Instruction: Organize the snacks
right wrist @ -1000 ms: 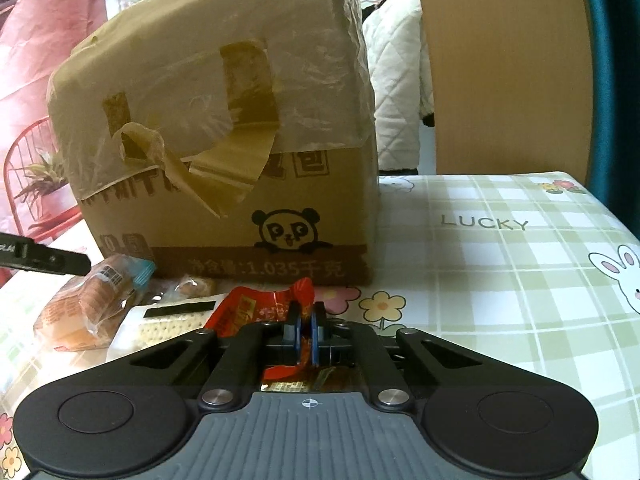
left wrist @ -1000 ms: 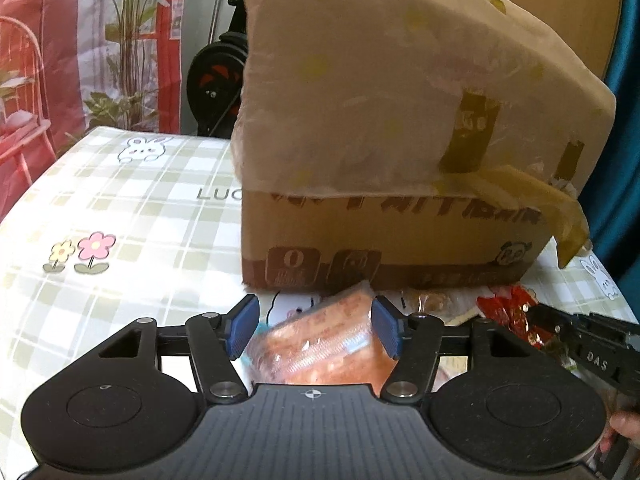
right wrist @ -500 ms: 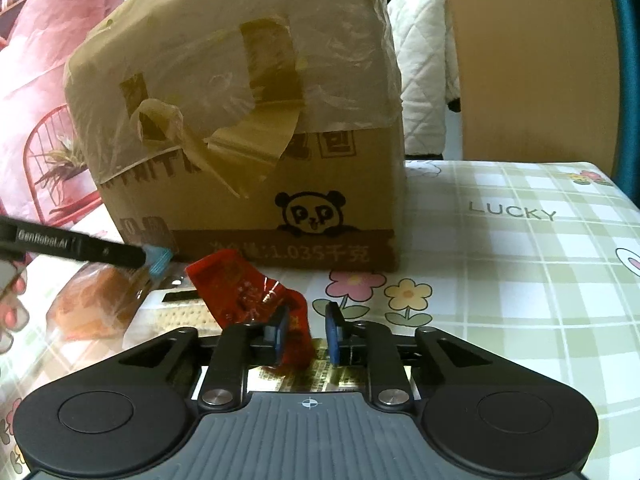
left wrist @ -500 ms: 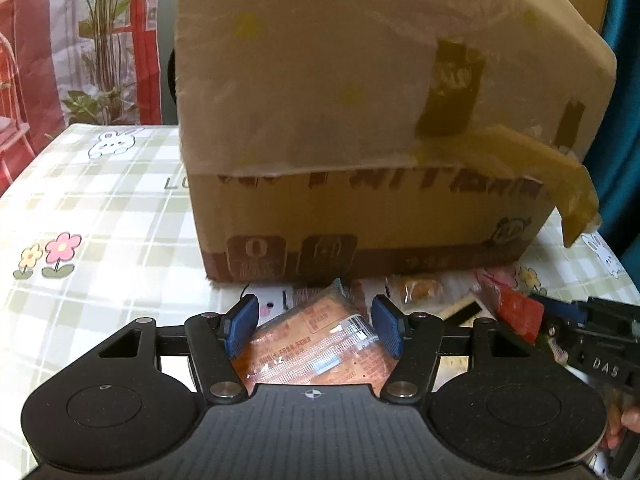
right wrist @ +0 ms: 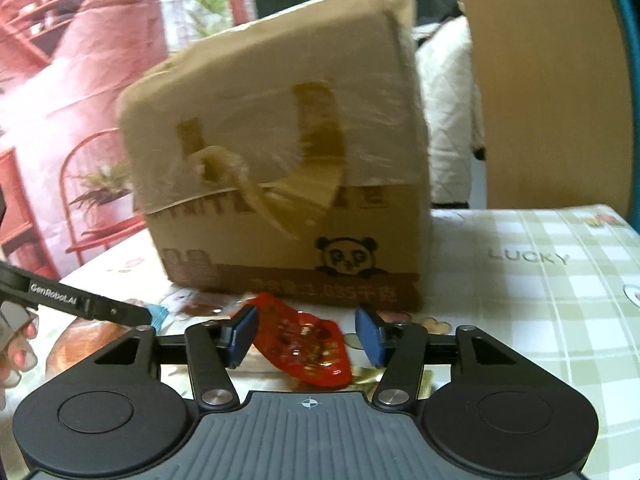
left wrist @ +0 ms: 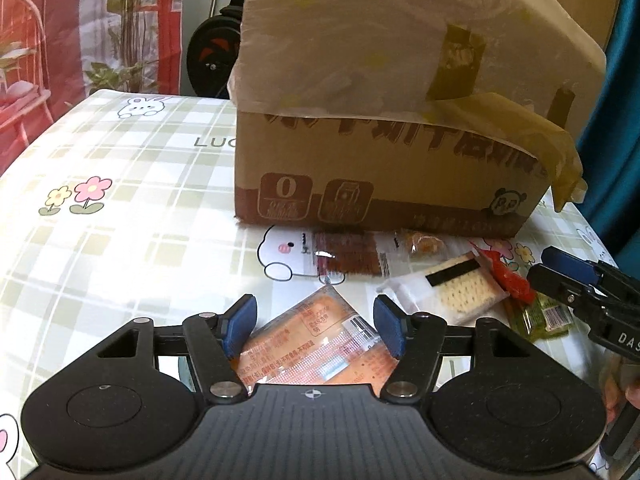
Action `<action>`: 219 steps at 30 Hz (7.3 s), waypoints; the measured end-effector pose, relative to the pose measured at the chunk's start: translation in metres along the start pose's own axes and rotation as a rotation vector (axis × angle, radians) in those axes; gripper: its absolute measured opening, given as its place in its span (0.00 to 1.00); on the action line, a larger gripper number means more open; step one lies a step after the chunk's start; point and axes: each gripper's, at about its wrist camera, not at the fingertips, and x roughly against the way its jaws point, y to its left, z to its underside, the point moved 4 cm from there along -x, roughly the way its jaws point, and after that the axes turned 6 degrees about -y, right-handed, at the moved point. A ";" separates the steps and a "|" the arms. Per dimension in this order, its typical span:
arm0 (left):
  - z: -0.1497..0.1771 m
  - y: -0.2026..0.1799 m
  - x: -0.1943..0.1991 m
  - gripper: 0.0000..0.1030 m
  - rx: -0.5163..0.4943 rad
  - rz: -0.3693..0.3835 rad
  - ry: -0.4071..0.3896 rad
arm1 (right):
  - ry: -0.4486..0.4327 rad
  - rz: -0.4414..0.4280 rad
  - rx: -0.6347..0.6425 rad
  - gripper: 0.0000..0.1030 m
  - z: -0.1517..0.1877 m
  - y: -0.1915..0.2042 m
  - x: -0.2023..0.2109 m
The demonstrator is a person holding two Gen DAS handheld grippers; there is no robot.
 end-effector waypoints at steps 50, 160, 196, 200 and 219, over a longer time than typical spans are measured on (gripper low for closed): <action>0.015 0.005 0.001 0.71 0.035 0.030 -0.006 | 0.188 0.132 0.021 0.13 -0.006 -0.005 -0.059; -0.020 -0.069 -0.072 0.29 -0.072 0.321 0.199 | -0.078 0.010 -0.383 0.08 0.021 -0.028 0.018; -0.023 -0.119 -0.118 0.18 -0.420 0.256 0.136 | -0.075 0.006 -0.404 0.08 0.023 -0.030 0.016; -0.028 -0.115 -0.105 0.18 -0.395 0.252 0.120 | -0.073 0.008 -0.411 0.08 0.023 -0.032 0.016; -0.092 -0.071 0.020 0.18 -0.278 0.275 -0.121 | -0.101 0.099 -0.296 0.08 -0.020 -0.017 0.051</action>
